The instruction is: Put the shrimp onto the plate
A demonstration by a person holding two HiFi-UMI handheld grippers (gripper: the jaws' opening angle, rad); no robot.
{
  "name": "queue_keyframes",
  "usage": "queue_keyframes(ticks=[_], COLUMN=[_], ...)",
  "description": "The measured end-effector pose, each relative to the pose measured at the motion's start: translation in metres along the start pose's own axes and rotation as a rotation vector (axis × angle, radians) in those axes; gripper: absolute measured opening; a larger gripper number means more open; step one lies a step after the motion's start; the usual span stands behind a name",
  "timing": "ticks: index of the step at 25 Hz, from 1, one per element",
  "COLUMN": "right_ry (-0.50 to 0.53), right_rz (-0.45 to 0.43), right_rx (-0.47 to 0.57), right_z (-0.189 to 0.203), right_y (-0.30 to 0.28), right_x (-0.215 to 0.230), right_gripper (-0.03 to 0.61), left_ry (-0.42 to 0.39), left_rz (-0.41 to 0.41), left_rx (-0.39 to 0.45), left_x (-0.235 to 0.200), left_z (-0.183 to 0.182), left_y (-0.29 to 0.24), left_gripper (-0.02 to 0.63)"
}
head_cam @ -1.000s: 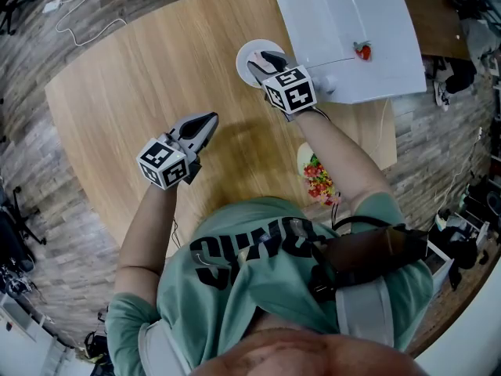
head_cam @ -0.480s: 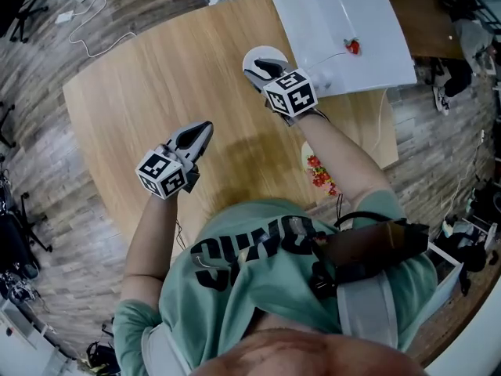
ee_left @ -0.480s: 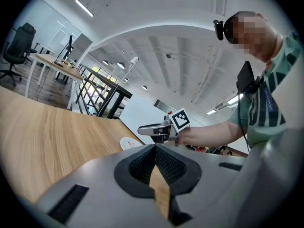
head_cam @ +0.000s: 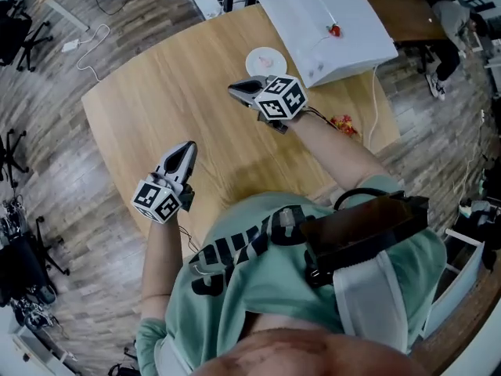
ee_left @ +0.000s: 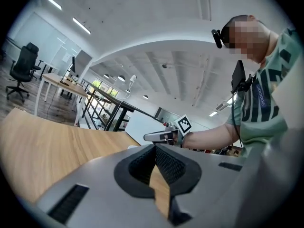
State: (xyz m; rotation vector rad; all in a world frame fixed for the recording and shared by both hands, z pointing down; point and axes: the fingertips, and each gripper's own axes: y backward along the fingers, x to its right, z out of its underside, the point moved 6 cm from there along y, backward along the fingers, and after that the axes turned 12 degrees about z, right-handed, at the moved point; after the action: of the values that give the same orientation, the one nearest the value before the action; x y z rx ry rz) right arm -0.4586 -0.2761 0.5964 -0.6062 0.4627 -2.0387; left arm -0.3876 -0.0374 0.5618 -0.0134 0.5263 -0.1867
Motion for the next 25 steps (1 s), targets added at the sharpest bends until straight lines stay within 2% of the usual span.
queue_keyframes(ticks=[5, 9, 16, 21, 25], right_ry=[0.020, 0.044, 0.049, 0.024, -0.022], right_rz=[-0.087, -0.141, -0.180, -0.187, -0.138], right_rx=[-0.003, 0.000, 0.003, -0.002, 0.014], right_z=[-0.009, -0.013, -0.010, -0.002, 0.014], right_y=[0.004, 0.000, -0.007, 0.012, 0.049], right_x=[-0.074, -0.134, -0.205, -0.219, -0.205], right_gripper=[0.008, 0.008, 0.008, 0.008, 0.008], left_ry=[-0.024, -0.038, 0.003, 0.041, 0.027], left_rz=[-0.021, -0.036, -0.059, -0.031, 0.078], left_rx=[0.041, 0.039, 0.015, 0.031, -0.010], left_x=[0.022, 0.041, 0.055, 0.060, 0.067], left_z=[-0.003, 0.006, 0.039, 0.047, 0.043], left_y=[0.064, 0.122, 0.206, 0.216, 0.180], left_gripper=[0.006, 0.006, 0.005, 0.006, 0.005])
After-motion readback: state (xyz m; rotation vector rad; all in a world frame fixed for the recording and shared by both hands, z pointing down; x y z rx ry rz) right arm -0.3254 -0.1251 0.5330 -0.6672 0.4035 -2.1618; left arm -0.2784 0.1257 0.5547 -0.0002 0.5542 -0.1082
